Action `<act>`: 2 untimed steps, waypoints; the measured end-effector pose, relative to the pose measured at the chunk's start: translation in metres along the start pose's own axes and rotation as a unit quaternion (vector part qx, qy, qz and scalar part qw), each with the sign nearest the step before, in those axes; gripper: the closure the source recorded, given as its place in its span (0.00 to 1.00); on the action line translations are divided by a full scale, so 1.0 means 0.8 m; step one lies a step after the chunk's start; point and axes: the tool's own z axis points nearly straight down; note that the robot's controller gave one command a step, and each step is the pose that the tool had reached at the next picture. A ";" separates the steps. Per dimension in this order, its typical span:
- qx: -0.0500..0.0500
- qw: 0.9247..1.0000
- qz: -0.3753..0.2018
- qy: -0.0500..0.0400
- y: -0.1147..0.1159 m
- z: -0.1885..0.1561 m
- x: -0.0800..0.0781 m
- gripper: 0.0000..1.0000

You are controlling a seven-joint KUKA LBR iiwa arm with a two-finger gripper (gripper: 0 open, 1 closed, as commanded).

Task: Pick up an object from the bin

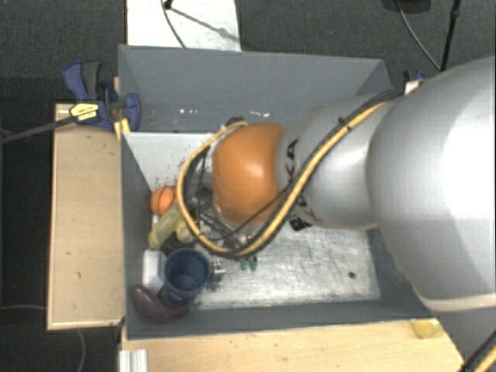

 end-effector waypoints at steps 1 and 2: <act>-0.003 1.000 -0.030 0.006 0.008 0.009 0.007 1.00; 0.000 1.000 -0.028 0.015 0.007 0.011 0.012 0.00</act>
Offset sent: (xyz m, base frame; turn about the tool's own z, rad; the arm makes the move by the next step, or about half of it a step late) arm 0.0000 0.0000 0.0000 0.0000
